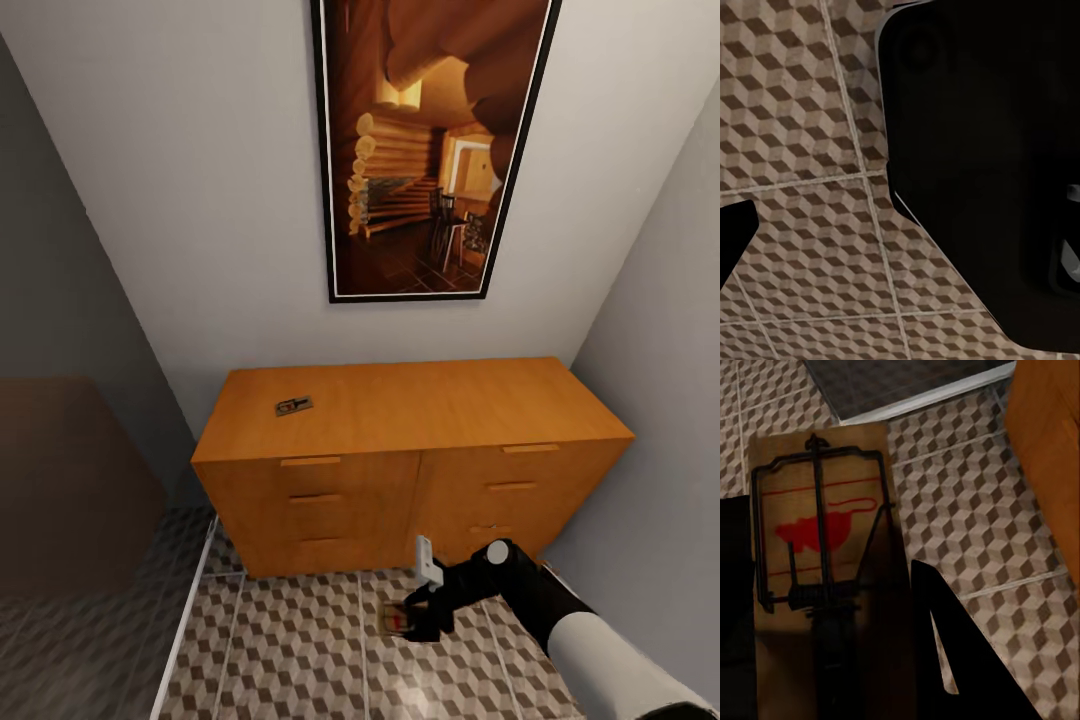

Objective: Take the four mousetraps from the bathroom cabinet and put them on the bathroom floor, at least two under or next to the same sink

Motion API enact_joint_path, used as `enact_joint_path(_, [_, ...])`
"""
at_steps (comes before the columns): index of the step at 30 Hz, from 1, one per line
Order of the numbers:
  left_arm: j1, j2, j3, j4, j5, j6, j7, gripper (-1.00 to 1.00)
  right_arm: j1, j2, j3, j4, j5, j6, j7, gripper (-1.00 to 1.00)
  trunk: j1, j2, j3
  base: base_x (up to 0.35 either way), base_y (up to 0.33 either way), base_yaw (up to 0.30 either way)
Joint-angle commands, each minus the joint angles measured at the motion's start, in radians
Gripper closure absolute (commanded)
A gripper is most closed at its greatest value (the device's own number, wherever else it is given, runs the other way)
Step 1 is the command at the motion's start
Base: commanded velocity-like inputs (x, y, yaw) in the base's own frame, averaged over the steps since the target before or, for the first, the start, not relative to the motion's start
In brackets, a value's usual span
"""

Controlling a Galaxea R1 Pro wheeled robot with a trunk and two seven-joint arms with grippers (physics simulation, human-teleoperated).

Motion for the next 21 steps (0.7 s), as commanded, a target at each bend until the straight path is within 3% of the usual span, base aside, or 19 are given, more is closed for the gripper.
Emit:
enact_joint_path(1, [-0.002, -0.001, -0.008, 0.005, 0.008, -0.008, 0.002, -1.00, -0.001, 0.007, 0.003, 0.071, 0.004, -0.065, -0.037, 1.00, 0.001, -0.002, -0.002, 0.000, 0.000, 0.000])
enact_joint_path(4, [-0.002, -0.001, -0.008, 0.005, 0.007, -0.009, 0.002, -1.00, -0.001, 0.015, 0.003, 0.223, 0.004, -0.179, -0.121, 1.00, 0.001, -0.002, -0.002, 0.000, 0.000, 0.000])
enact_joint_path(11, [-0.002, -0.001, -0.008, 0.004, 0.007, -0.010, 0.002, -1.00, -0.001, 0.017, 0.002, 0.438, 0.004, -0.287, -0.230, 1.00, 0.001, -0.002, -0.002, 0.000, 0.000, 0.000])
enact_joint_path(16, [-0.002, -0.001, -0.008, 0.003, 0.006, -0.010, 0.002, -1.00, 0.000, 0.015, 0.001, 0.503, 0.004, -0.301, -0.271, 1.00, 0.001, -0.002, -0.002, 0.000, 0.000, 0.000])
enact_joint_path(21, [-0.002, -0.001, -0.007, 0.003, 0.006, -0.010, 0.002, -1.00, 0.043, 0.015, 0.001, 0.524, 0.002, -0.305, -0.409, 1.00, 0.001, -0.002, -0.002, 0.000, 0.000, 0.000])
